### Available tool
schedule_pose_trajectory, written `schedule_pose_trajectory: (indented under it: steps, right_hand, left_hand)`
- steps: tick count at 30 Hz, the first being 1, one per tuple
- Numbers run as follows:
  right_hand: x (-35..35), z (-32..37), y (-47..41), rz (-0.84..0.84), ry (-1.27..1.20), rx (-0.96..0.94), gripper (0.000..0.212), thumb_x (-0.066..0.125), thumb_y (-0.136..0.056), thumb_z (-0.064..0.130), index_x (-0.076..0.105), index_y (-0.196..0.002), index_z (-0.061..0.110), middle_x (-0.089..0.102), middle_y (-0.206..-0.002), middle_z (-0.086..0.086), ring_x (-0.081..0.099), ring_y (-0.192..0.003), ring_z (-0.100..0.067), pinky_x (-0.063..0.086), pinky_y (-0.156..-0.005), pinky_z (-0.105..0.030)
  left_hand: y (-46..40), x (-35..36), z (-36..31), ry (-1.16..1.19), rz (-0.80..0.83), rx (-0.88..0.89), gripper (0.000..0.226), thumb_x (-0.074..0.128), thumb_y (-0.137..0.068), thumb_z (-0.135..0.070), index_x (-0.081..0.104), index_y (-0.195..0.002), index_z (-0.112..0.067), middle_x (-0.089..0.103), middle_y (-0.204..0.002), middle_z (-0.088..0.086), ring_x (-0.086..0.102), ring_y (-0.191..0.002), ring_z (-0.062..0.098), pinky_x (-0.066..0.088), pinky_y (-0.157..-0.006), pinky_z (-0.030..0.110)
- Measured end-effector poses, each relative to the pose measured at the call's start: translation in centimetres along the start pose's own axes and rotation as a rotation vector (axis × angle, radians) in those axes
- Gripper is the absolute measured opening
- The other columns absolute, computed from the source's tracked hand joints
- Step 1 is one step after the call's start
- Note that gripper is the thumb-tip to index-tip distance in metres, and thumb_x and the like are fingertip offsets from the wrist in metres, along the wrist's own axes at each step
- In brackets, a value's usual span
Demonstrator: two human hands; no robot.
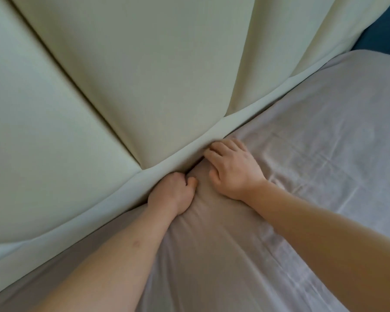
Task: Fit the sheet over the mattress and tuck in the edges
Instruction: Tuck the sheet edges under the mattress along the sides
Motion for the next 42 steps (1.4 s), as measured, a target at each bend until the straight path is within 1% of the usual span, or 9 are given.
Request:
schedule_pose_trajectory:
  steps: [4,11,15,18,25,32,37,40,42]
  right_hand:
    - [-1.3,-6.2,1.3,0.076,0.103,0.313,0.053,0.033,-0.094,0.05,0.057,-0.138,0.033,0.051,-0.148,0.006,0.036,-0.142,-0.019,0.02,-0.119,-0.052]
    - [-0.4,-6.2,1.0,0.091,0.146,0.298,0.057,0.033,-0.095,0.054,0.05,-0.144,0.03,0.046,-0.15,0.006,0.031,-0.146,-0.019,0.017,-0.12,-0.055]
    - [-0.8,-5.9,0.7,0.096,0.13,0.326,0.059,0.037,-0.093,0.055,0.048,-0.145,0.029,0.044,-0.151,0.006,0.029,-0.147,-0.02,0.017,-0.12,-0.055]
    - [-0.6,-6.0,1.0,0.077,0.077,0.327,0.061,0.04,-0.093,0.054,0.046,-0.148,0.028,0.042,-0.153,0.006,0.028,-0.149,-0.019,0.016,-0.121,-0.054]
    - [0.3,-7.2,1.0,-0.07,-0.131,0.407,0.053,0.037,-0.101,0.039,0.046,-0.149,0.019,0.043,-0.157,0.004,0.029,-0.15,-0.016,0.018,-0.123,-0.045]
    - [-0.2,-6.4,0.5,0.018,-0.142,0.382,0.052,0.033,-0.103,0.04,0.043,-0.151,0.026,0.042,-0.157,0.01,0.029,-0.15,-0.016,0.019,-0.121,-0.05]
    - [-2.8,-10.3,-3.3,0.032,-0.009,0.043,0.031,0.051,-0.087,0.022,0.069,-0.111,0.018,0.072,-0.101,-0.003,0.064,-0.096,-0.031,0.049,-0.077,-0.039]
    - [-2.7,-11.8,-5.4,0.274,0.109,-0.136,0.022,0.047,-0.097,0.022,0.065,-0.109,0.019,0.068,-0.103,-0.003,0.064,-0.098,-0.03,0.048,-0.066,-0.036]
    - [-2.8,-11.2,-5.6,0.24,0.144,-0.204,0.019,0.047,-0.096,0.021,0.065,-0.102,0.019,0.067,-0.098,-0.003,0.064,-0.093,-0.03,0.041,-0.061,-0.034]
  left_hand:
    - [0.1,-0.2,-0.4,0.013,-0.082,0.016,0.05,0.029,-0.098,-0.05,0.063,-0.079,-0.017,0.071,-0.093,0.014,0.067,-0.09,0.033,0.047,-0.073,0.036]
    - [2.2,-1.0,-0.8,0.023,-0.346,0.158,0.035,0.039,-0.098,-0.029,0.068,-0.102,-0.009,0.073,-0.085,0.016,0.069,-0.077,0.038,0.052,-0.059,0.042]
    - [3.9,-2.5,-3.0,-0.01,-0.555,0.538,0.048,0.048,-0.087,0.003,0.062,-0.133,0.0,0.064,-0.128,0.02,0.064,-0.116,0.034,0.052,-0.098,0.04]
    - [2.4,-3.0,-7.0,-0.053,-0.494,0.706,0.045,0.047,-0.086,-0.004,0.068,-0.126,-0.007,0.062,-0.134,0.01,0.058,-0.122,0.03,0.037,-0.105,0.035]
    - [-2.6,0.4,-12.6,-0.138,-0.296,0.5,0.03,0.056,-0.086,-0.014,0.063,-0.114,-0.007,0.064,-0.117,0.01,0.06,-0.103,0.032,0.049,-0.089,0.044]
    - [-1.9,0.0,-12.1,-0.163,-0.361,0.476,0.045,0.057,-0.09,-0.017,0.059,-0.133,-0.004,0.056,-0.142,0.013,0.055,-0.124,0.032,0.046,-0.103,0.044]
    - [-1.0,-0.2,-12.7,-0.24,-0.339,0.343,0.061,0.047,-0.083,-0.021,0.055,-0.141,-0.003,0.055,-0.141,0.013,0.054,-0.127,0.033,0.043,-0.108,0.045]
    - [-1.1,-0.1,-13.0,-0.273,-0.306,0.308,0.068,0.045,-0.082,-0.025,0.048,-0.147,-0.005,0.051,-0.146,0.011,0.05,-0.129,0.031,0.041,-0.11,0.044]
    - [-0.8,-0.3,-13.0,-0.285,-0.291,0.282,0.071,0.047,-0.082,-0.027,0.046,-0.149,-0.005,0.05,-0.146,0.011,0.049,-0.127,0.031,0.041,-0.108,0.044]
Point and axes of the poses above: each hand's wrist, its own y-axis away from the middle knuckle, its own x-axis out of the palm, z = x × y, the point moved 4 cm from there along -y, towards the middle knuckle
